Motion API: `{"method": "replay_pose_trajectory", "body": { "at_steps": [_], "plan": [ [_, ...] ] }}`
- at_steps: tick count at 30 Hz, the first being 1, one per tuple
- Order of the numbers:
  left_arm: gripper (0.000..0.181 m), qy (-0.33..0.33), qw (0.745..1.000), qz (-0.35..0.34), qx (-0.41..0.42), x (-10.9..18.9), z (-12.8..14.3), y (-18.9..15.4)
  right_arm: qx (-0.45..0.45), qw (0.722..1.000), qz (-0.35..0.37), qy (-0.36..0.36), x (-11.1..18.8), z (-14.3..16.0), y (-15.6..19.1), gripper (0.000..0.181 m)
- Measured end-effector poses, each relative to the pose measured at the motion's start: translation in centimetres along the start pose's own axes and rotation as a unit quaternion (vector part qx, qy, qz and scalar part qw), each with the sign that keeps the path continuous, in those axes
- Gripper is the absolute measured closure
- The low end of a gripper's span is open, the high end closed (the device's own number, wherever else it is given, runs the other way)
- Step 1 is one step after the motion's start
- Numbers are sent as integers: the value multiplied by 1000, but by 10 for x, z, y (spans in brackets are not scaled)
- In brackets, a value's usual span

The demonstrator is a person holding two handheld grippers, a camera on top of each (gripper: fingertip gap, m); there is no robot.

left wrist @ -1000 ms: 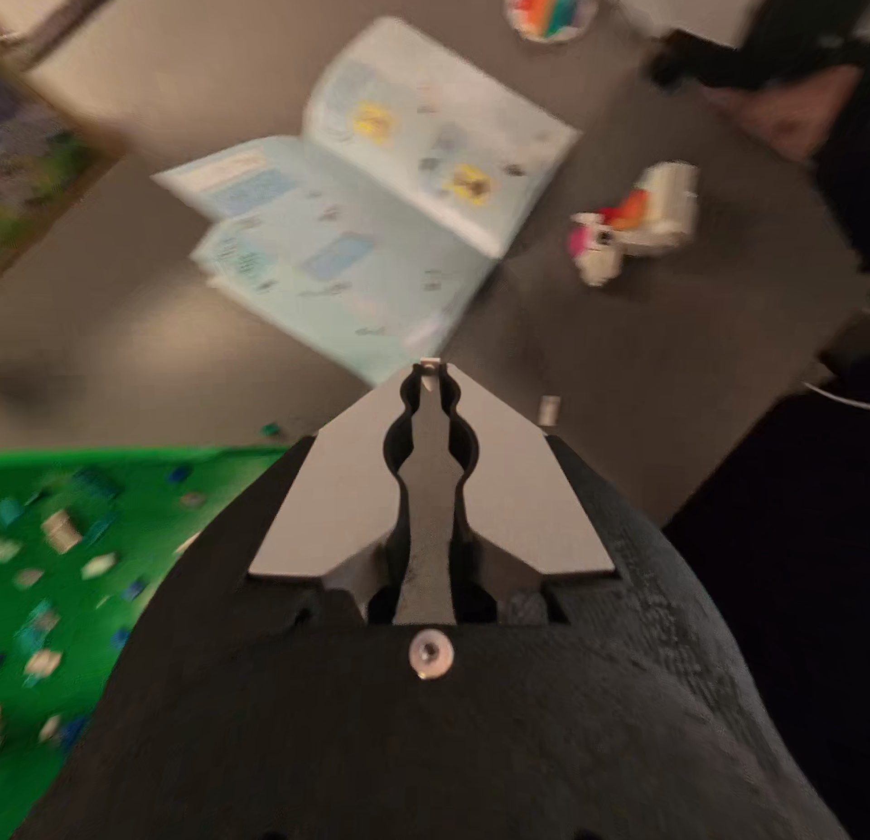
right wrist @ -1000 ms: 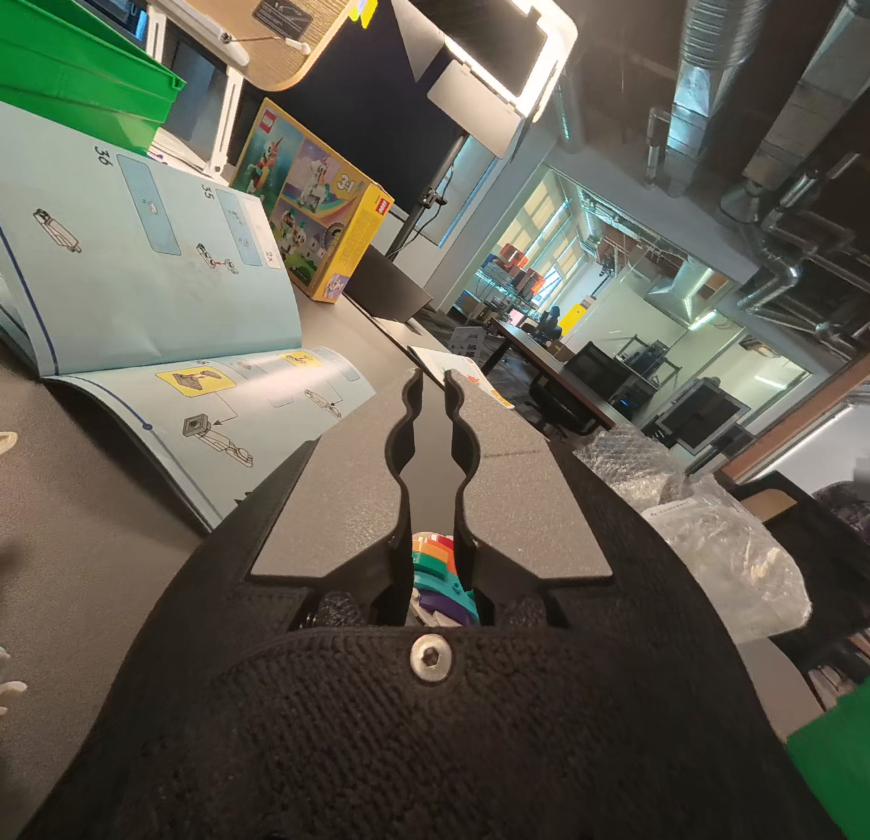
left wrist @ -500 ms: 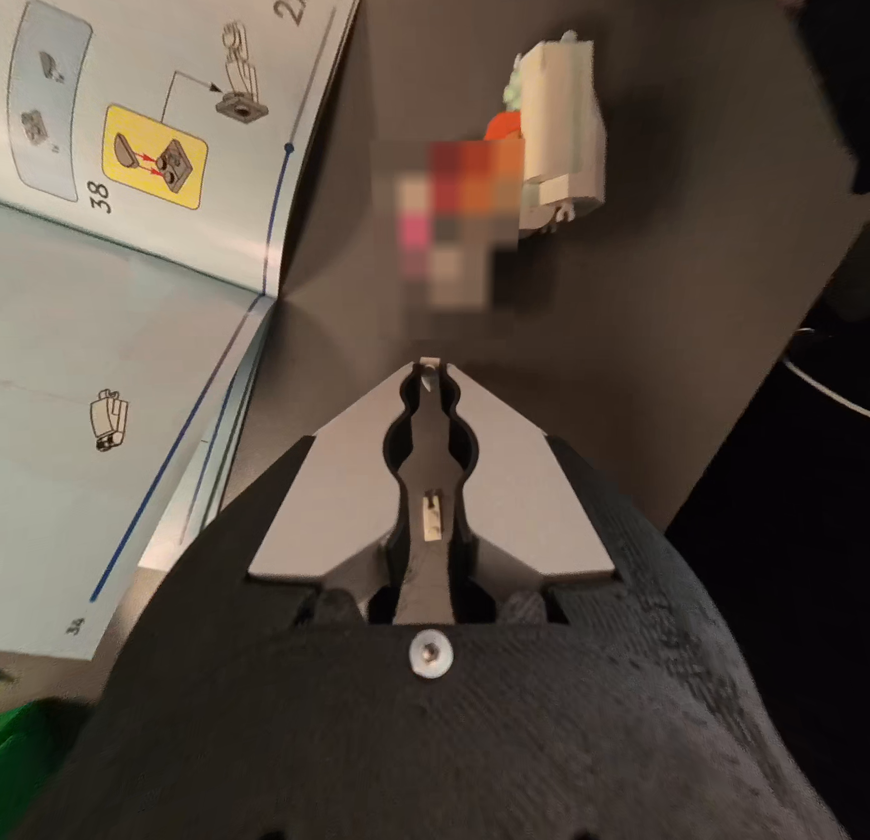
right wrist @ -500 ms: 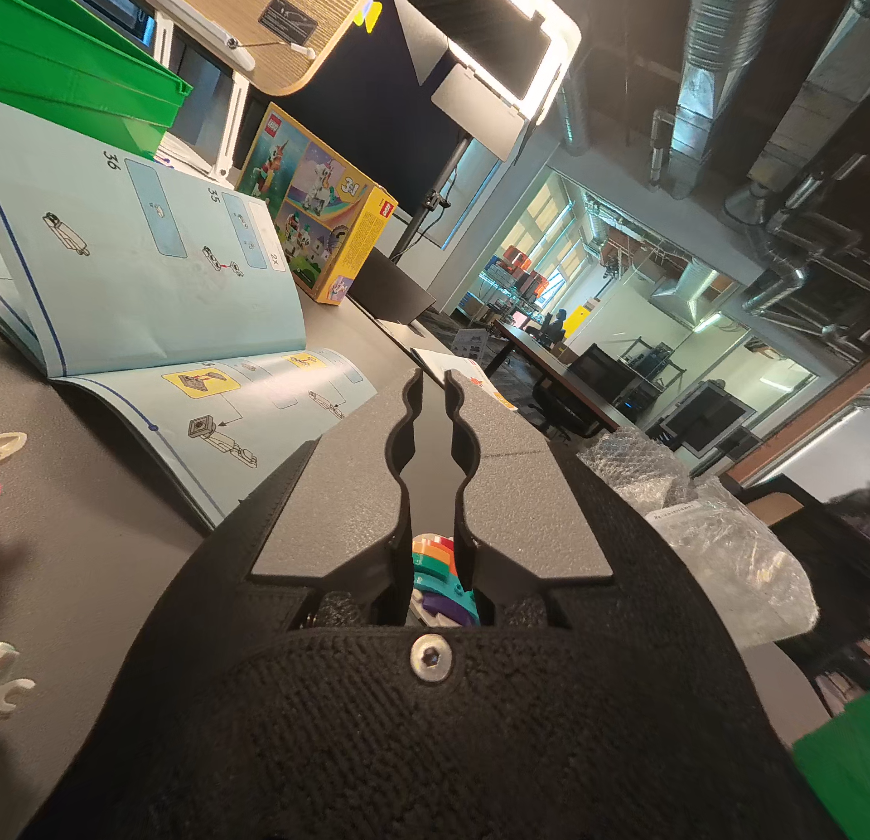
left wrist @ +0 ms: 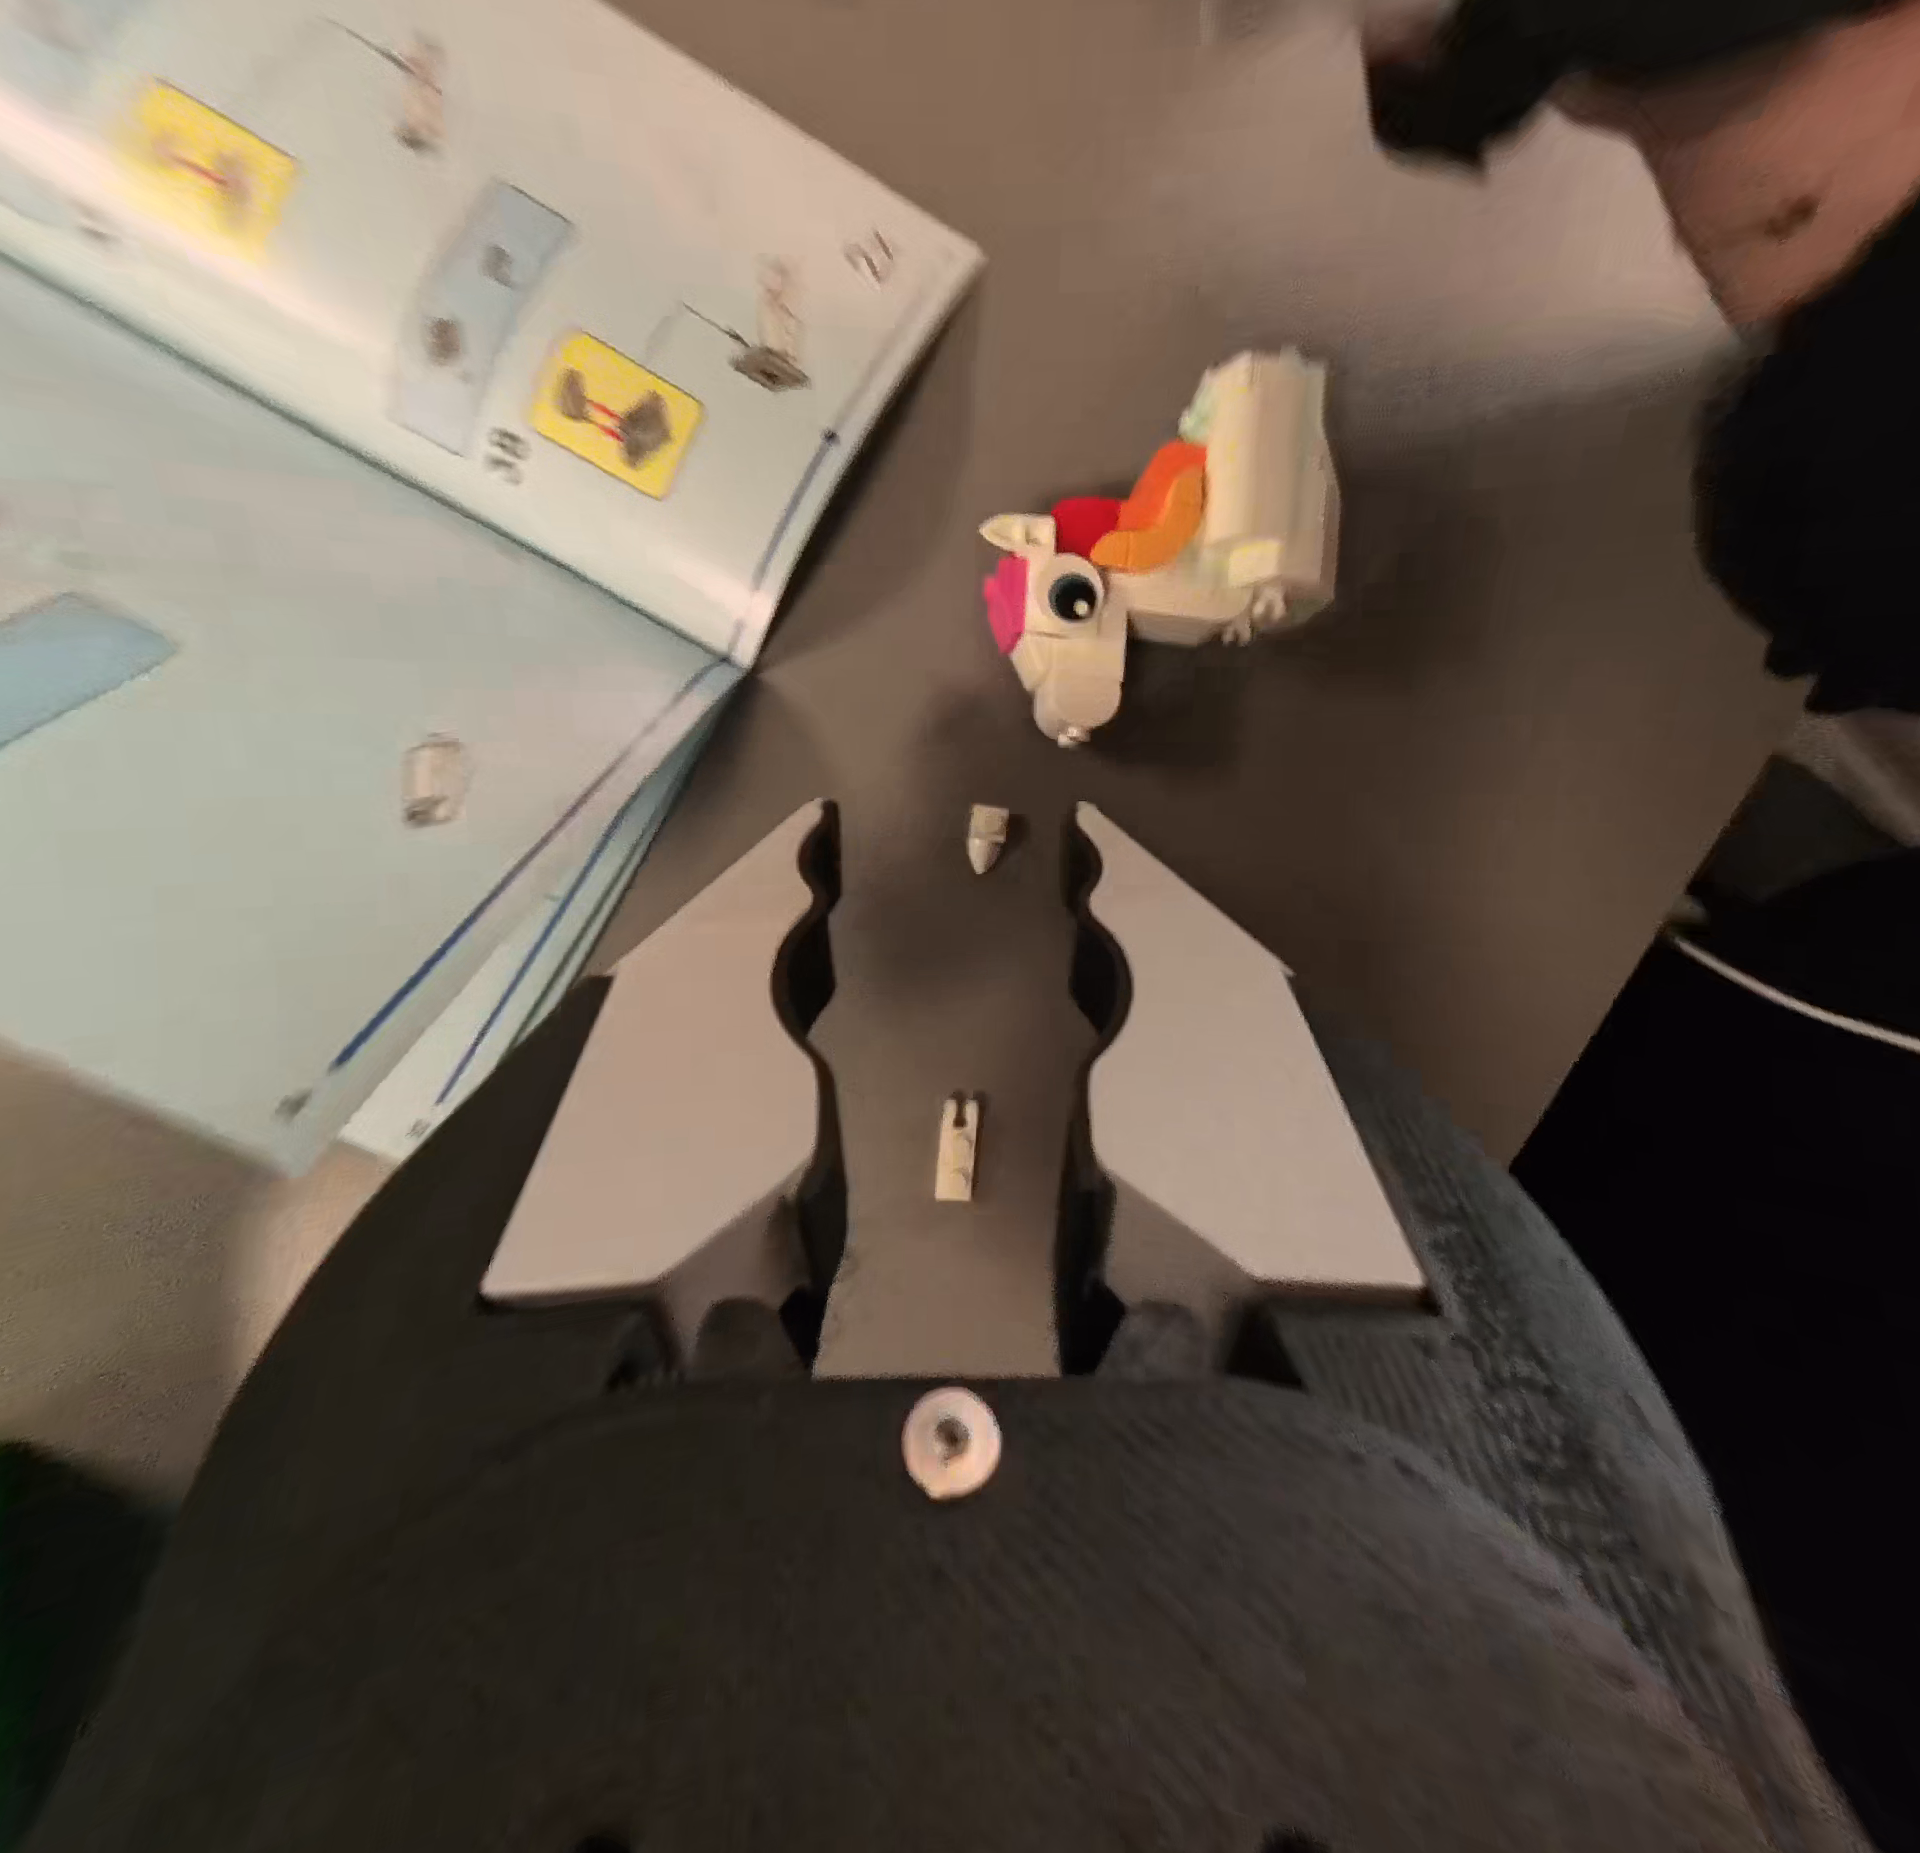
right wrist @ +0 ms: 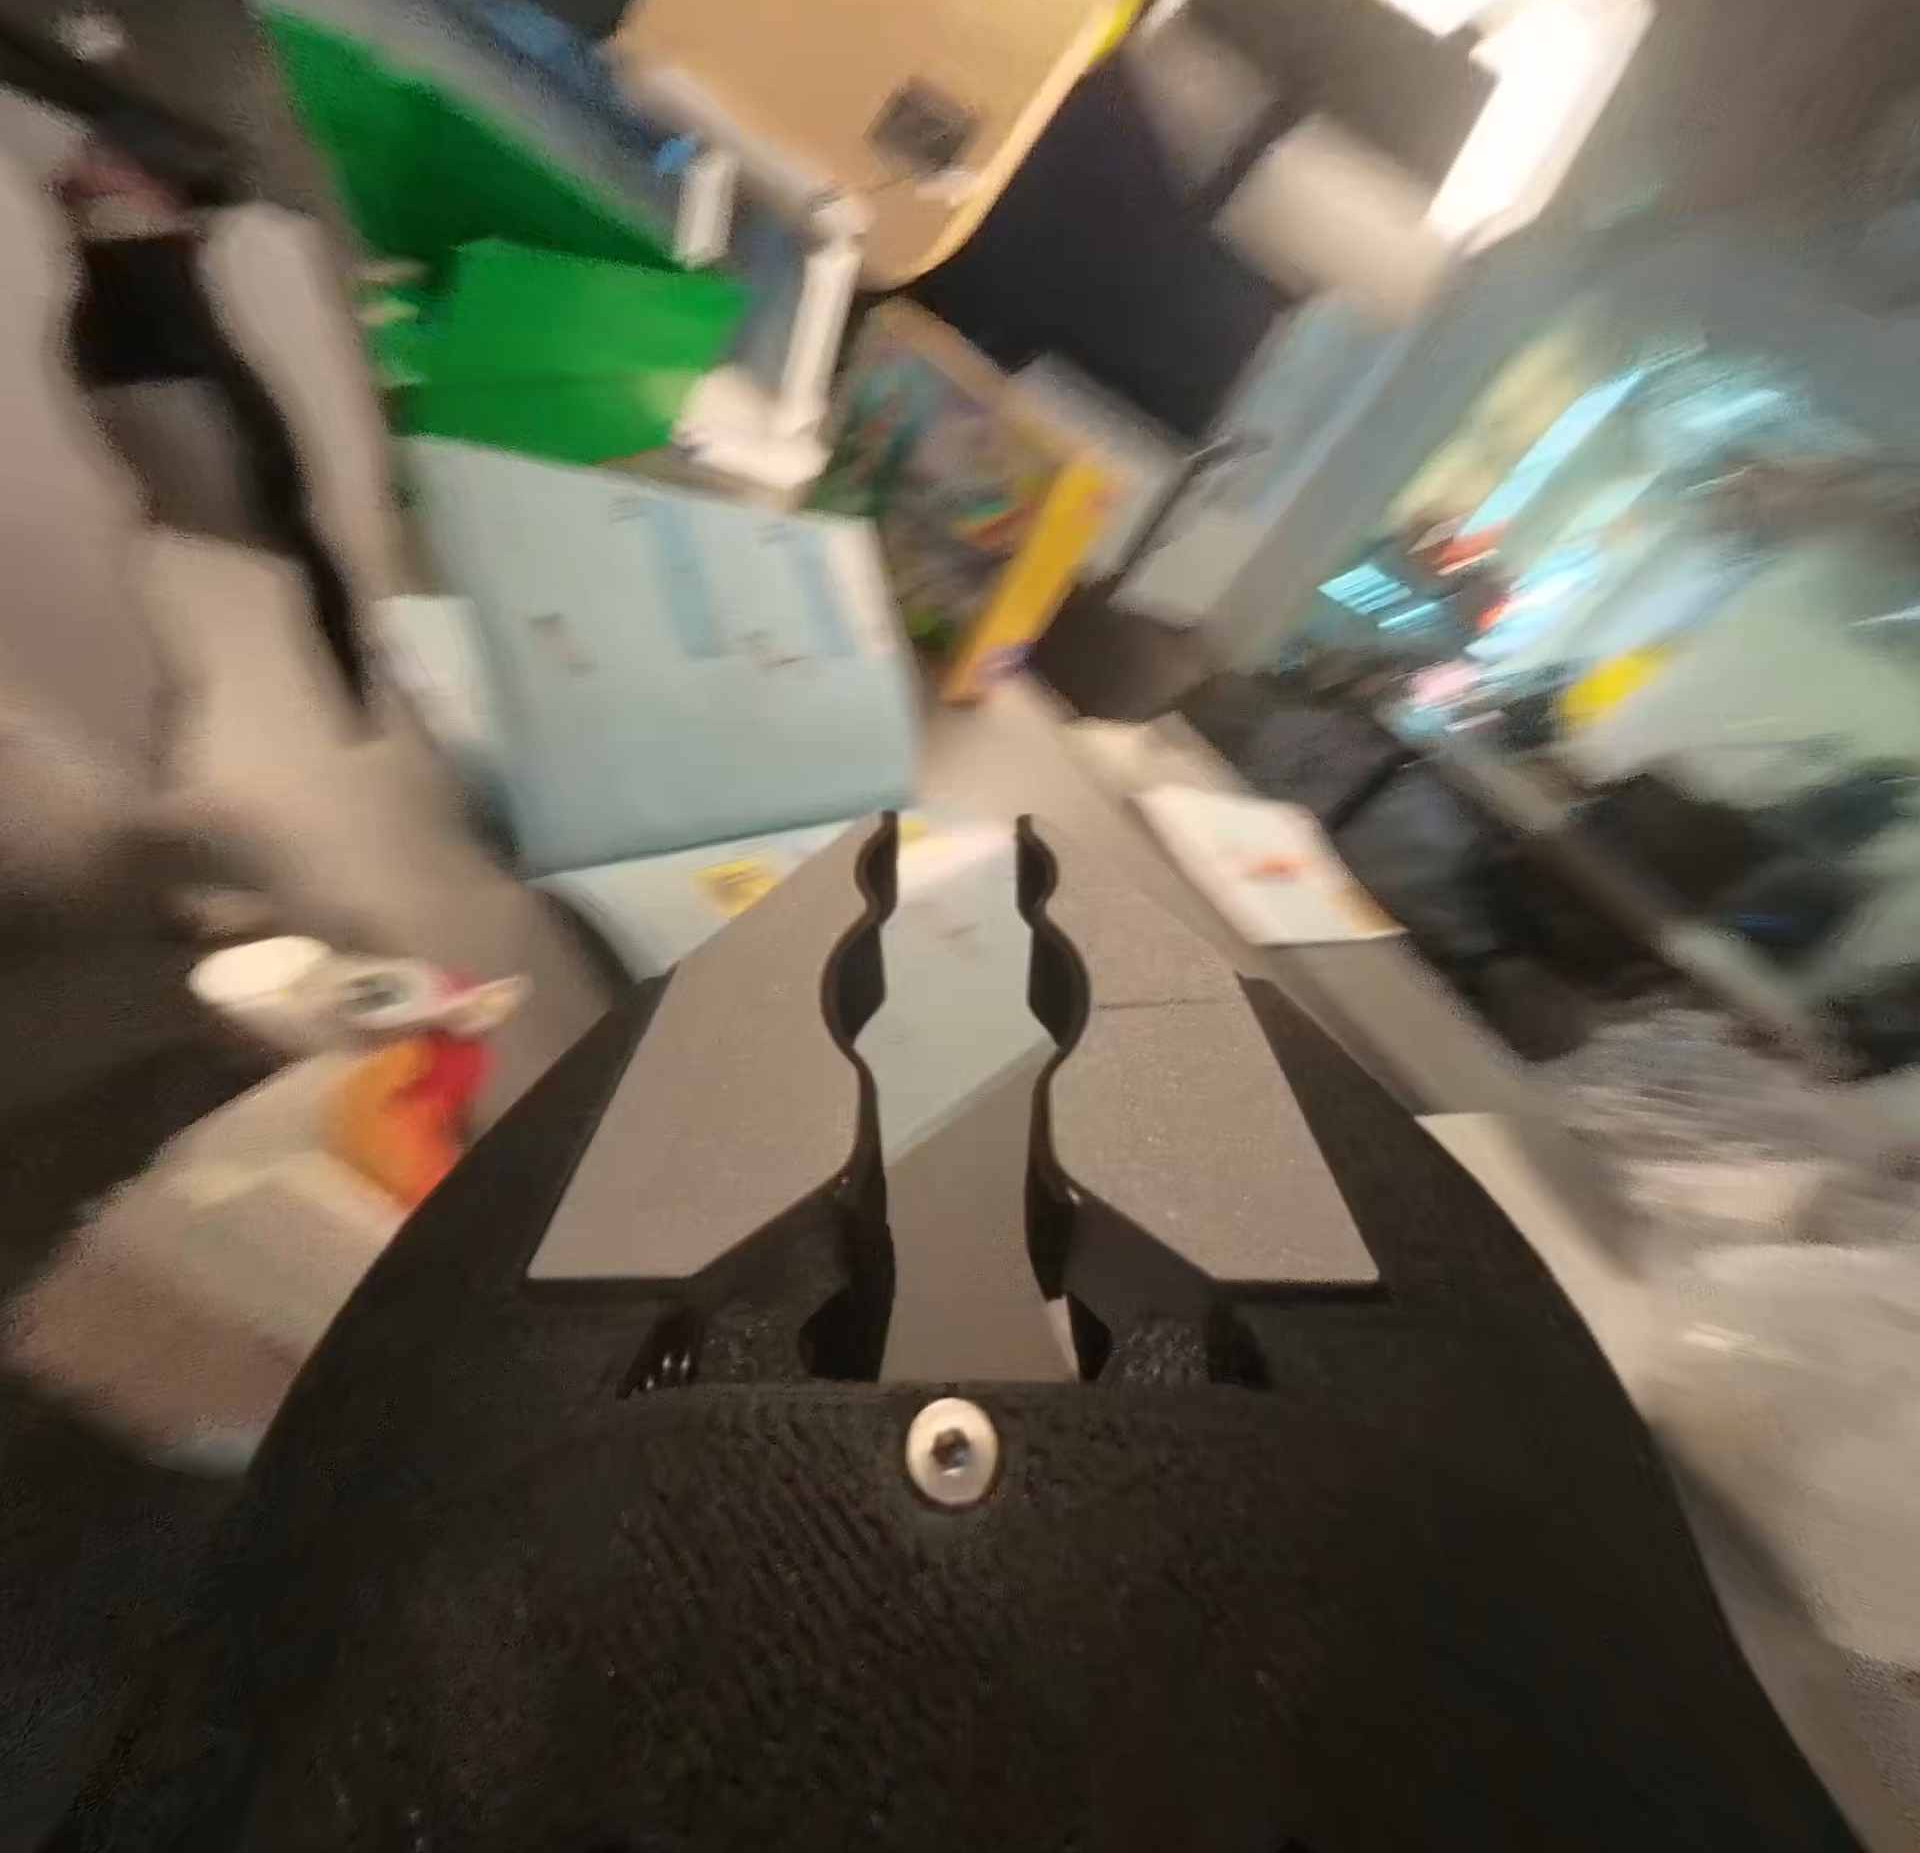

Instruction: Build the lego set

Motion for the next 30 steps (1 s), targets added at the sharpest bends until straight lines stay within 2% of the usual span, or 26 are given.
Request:
{"method": "replay_pose_trajectory", "body": {
  "at_steps": [1, 2, 3, 4, 7, 9, 11, 14, 16, 18, 21, 24, 26, 28, 30],
  "plan": [
    [140, -33, 999, -4, 5, 8, -3, 2, -18, 997, -63, 39, 0, 0, 15, 153],
    [140, -66, 998, -7, 8, 16, -5, 4, -9, 994, -72, 84, 2, 0, 19, 148],
    [140, -97, 995, -8, 8, 23, -6, 5, 29, 993, -47, 107, 5, -7, 15, 144],
    [140, -128, 992, -13, 8, 30, -7, 7, 51, 991, -51, 117, 8, -17, 21, 141],
    [139, -229, 973, -36, 3, 47, -11, 12, -43, 962, -188, 191, 18, -22, 73, 131],
    [139, -308, 950, -58, -17, 59, -15, 13, -33, 942, -213, 257, 21, -3, 88, 124],
    [138, -377, 919, -111, -39, 73, -17, 21, -74, 919, -259, 288, 24, 8, 108, 117],
    [137, -462, 868, -169, -64, 93, -20, 27, -93, 898, -268, 335, 25, 27, 115, 118],
    [137, -500, 848, -164, -67, 99, -21, 23, -101, 891, -277, 345, 26, 31, 118, 124],
    [137, -512, 843, -150, -69, 97, -23, 19, -106, 891, -282, 340, 24, 31, 120, 133],
    [136, -499, 851, -140, -80, 90, -23, 16, -105, 899, -274, 324, 21, 28, 115, 142],
    [135, -494, 856, -117, -93, 85, -22, 8, -143, 912, -272, 273, 15, 17, 107, 143],
    [132, -493, 856, -102, -114, 84, -23, -1, -185, 923, -272, 198, 9, -2, 97, 143],
    [127, -491, 854, -89, -144, 84, -25, -13, -234, 928, -276, 87, 6, -31, 85, 143],
    [118, -492, 848, -80, -182, 83, -28, -27, -317, 901, -295, -40, 9, -64, 72, 143]
  ]
}}
Point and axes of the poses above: each gripper's, where its closed fingertips meet, x back along the fingers, z out of its underside, y = z × x across the jaws, the point moved 1 cm from there along x, back along the fingers, and after that the axes turned 10 degrees about x, right-handed, at the moved point
